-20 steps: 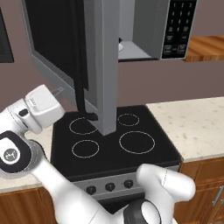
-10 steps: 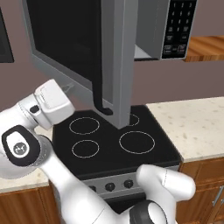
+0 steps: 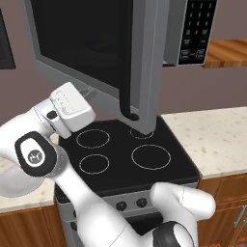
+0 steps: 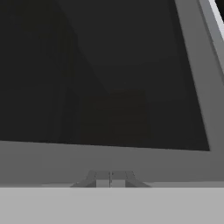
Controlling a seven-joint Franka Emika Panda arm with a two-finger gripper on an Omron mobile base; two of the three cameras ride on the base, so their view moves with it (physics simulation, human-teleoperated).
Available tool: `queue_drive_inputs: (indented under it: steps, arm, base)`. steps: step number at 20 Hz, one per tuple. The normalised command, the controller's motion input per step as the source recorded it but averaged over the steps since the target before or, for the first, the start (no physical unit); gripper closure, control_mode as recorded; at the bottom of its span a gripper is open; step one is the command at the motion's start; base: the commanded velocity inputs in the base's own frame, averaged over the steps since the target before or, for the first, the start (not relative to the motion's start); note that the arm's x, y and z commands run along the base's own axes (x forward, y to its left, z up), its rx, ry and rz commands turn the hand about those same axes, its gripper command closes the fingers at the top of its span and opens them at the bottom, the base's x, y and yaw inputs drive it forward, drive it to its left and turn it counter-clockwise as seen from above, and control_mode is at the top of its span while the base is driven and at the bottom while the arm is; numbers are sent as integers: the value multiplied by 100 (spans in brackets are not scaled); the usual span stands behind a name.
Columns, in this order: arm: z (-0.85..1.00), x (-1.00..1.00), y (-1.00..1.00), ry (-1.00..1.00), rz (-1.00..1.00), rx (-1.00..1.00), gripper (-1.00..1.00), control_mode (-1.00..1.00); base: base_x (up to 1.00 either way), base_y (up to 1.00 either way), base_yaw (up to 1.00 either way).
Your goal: Pick the corn from the counter and place it in the microwave. Then turn on the microwave.
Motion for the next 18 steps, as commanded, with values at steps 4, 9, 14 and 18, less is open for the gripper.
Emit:
queue_drive_inputs:
  steps: [4, 9, 14, 18]
  arm:
    - [7, 1, -36, 0, 0, 0, 100, -100]
    - [7, 2, -40, 0, 0, 1, 100, -100]
    - [9, 5, -37, 0, 3, 5, 100, -100]
    - [11, 9, -32, 0, 6, 7, 100, -100]
  base:
    - [0, 0, 0]
    - [0, 0, 0]
    - [0, 0, 0]
    - [0, 0, 0]
